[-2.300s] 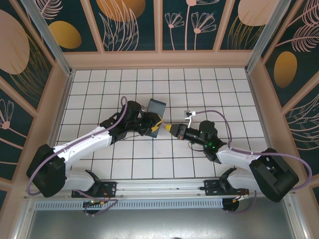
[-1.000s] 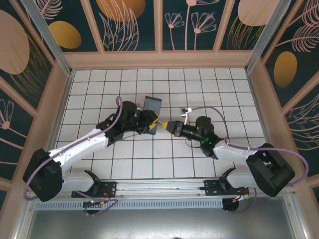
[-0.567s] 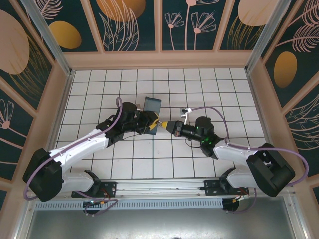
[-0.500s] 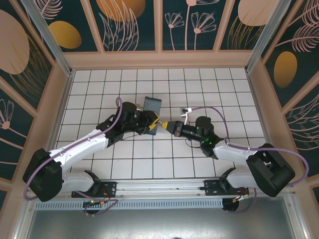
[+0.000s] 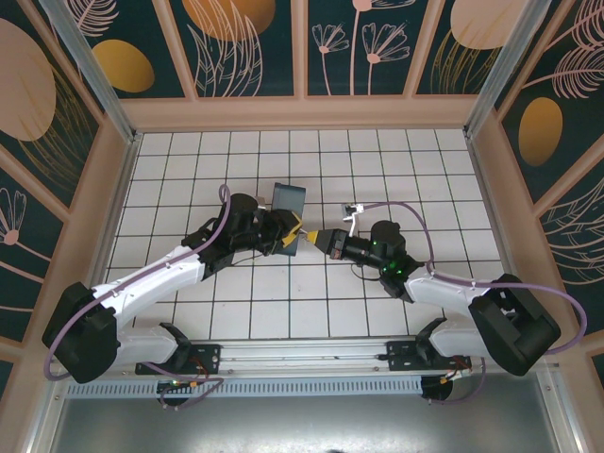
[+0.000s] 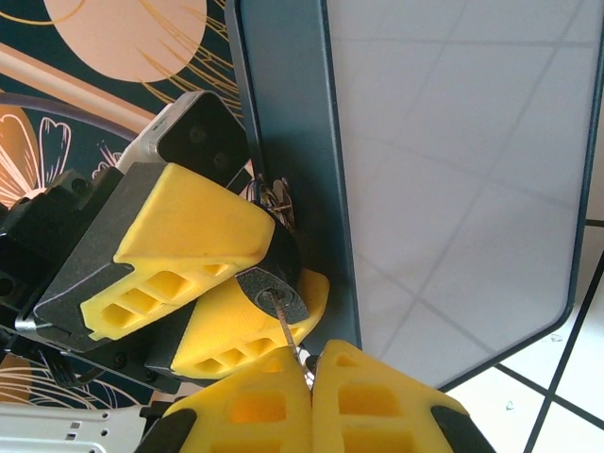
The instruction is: Unlock the padlock with the key
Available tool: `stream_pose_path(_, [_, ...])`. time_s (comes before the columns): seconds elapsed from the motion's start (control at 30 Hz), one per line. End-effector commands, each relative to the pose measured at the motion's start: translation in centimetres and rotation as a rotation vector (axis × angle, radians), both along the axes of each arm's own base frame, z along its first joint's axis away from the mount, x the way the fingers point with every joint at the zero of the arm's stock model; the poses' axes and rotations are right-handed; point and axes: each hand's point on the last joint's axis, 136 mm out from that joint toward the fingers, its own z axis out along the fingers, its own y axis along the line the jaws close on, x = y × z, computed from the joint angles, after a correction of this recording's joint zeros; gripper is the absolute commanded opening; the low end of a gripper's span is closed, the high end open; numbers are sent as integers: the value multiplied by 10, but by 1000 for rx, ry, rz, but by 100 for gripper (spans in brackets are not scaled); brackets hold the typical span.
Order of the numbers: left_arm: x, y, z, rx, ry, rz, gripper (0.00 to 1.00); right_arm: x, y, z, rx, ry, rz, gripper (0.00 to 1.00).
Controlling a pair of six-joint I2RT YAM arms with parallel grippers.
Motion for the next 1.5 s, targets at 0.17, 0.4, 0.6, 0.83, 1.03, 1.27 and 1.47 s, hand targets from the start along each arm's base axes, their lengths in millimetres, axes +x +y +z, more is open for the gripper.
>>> stream_pose_path(0.17, [-7, 1, 4, -44, 7, -5, 17, 6, -4, 25, 49, -85, -44, 0])
stream_pose_path(0.4, [-8, 2, 3, -46, 13, 0, 17, 8, 5, 25, 42, -85, -17, 0])
stream_pose_path(0.6, [-5, 11, 5, -60, 13, 38, 17, 2, -1, 8, 22, -46, -27, 0])
stream_pose_path(0.83, [-4, 15, 4, -67, 11, 52, 17, -5, 0, 2, 23, -26, -12, 0])
stream_pose_path(1.03, [-5, 13, 6, -72, 3, 34, 17, -8, 15, 7, 33, -42, 29, 0])
stream_pose_path(1.27, [-5, 14, 6, -71, 4, 35, 17, -8, 17, 5, 29, -39, 31, 0])
stream_pose_path(1.47, [-5, 13, 6, -73, 3, 32, 17, -9, 17, 5, 33, -39, 35, 0])
